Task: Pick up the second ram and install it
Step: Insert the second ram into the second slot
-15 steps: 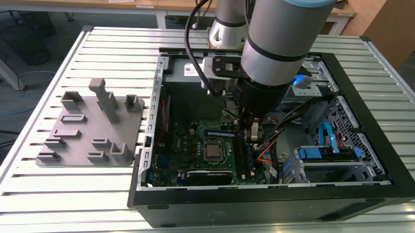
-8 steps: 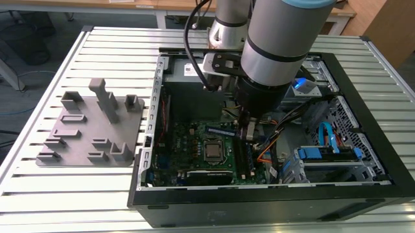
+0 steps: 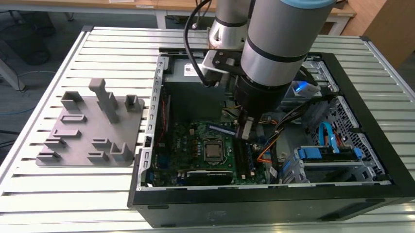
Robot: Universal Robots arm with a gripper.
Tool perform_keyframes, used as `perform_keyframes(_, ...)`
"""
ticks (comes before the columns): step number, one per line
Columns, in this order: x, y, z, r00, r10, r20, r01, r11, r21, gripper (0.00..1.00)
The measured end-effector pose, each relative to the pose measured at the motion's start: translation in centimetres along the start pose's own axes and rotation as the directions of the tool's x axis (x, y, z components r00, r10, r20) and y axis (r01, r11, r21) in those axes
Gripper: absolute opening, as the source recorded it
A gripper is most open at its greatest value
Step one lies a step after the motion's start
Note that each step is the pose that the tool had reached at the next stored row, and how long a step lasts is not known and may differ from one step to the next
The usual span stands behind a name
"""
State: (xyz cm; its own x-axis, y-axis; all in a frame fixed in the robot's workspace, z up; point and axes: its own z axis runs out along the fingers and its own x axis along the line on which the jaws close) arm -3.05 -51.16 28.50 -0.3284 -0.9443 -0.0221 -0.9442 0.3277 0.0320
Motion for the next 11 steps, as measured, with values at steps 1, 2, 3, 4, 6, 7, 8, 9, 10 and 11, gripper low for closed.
perform_keyframes(1, 0.0, 0.0, 0.0, 0.9999, 0.012, 0.0003, -0.012, 0.9999, 0.0003, 0.14)
perform_keyframes(2, 0.0, 0.0, 0.0, 0.9997, 0.024, 0.0005, -0.024, 0.9997, 0.0007, 0.14)
perform_keyframes(3, 0.0, 0.0, 0.0, 0.9994, 0.035, 0.0007, -0.035, 0.9994, 0.0009, 0.14)
perform_keyframes(4, 0.0, 0.0, 0.01, 0.9989, 0.046, 0.001, -0.046, 0.9989, 0.0012, 0.14)
perform_keyframes(6, 0.0, 0.0, 0.01, 0.9977, 0.067, 0.0016, -0.067, 0.9977, 0.0017, 0.14)
perform_keyframes(7, 0.0, 0.0, 0.01, 0.9969, 0.078, 0.0019, -0.078, 0.9969, 0.0019, 0.14)
perform_keyframes(8, 0.0, 0.0, 0.02, 0.9961, 0.088, 0.0023, -0.088, 0.9961, 0.0021, 0.14)
perform_keyframes(9, 0.0, 0.0, 0.02, 0.9952, 0.098, 0.0026, -0.098, 0.9952, 0.0023, 0.14)
perform_keyframes(10, 0.0, 0.0, 0.02, 0.9941, 0.108, 0.0029, -0.108, 0.9941, 0.0025, 0.14)
perform_keyframes(11, 0.0, 0.0, 0.02, 0.993, 0.118, 0.0033, -0.118, 0.993, 0.0027, 0.14)
